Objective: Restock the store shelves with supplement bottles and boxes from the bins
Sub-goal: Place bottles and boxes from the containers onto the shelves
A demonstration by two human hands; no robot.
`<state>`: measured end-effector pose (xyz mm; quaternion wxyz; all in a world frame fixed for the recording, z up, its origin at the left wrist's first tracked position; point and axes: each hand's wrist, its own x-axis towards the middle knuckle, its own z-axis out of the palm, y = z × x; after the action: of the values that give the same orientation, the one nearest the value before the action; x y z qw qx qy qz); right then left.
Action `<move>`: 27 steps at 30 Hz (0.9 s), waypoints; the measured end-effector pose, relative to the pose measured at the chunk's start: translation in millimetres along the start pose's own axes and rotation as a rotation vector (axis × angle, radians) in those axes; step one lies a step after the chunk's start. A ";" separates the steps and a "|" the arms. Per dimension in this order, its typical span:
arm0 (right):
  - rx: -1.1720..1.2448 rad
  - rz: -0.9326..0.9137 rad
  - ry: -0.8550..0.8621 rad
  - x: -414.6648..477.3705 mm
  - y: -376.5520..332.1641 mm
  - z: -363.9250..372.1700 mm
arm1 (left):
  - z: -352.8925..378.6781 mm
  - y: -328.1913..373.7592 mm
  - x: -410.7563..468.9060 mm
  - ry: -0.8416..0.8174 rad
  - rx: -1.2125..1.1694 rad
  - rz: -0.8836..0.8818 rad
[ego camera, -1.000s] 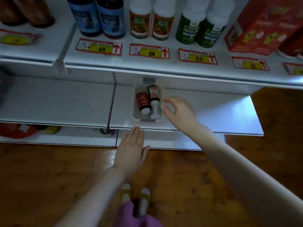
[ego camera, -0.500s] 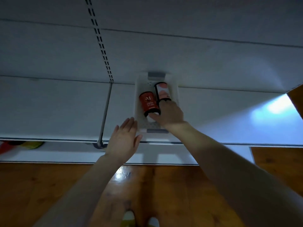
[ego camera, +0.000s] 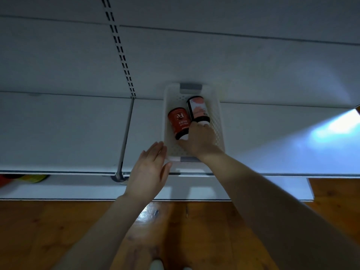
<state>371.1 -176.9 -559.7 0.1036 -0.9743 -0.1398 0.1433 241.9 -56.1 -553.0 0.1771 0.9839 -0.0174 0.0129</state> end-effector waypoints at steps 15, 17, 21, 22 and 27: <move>0.900 0.185 0.540 -72.9 82.7 -85.2 | -0.6 32.3 34.7 0.064 -0.108 0.004; 0.903 0.197 0.580 -79.1 95.9 -93.2 | 6.9 49.4 55.7 0.021 -0.185 -0.037; 0.895 0.201 0.610 -89.6 107.6 -91.7 | 25.2 70.8 94.3 -0.329 -0.289 -0.304; 0.897 0.202 0.616 -91.9 108.5 -90.3 | 29.6 71.8 100.0 -0.337 -0.307 -0.301; 0.934 0.205 0.596 -95.8 110.8 -84.2 | 40.8 74.8 115.1 -0.361 -0.341 -0.317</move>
<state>335.7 -323.6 -483.6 0.5446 -0.8318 0.0690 -0.0819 354.8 -143.8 -561.6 0.3337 0.9168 0.1034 -0.1934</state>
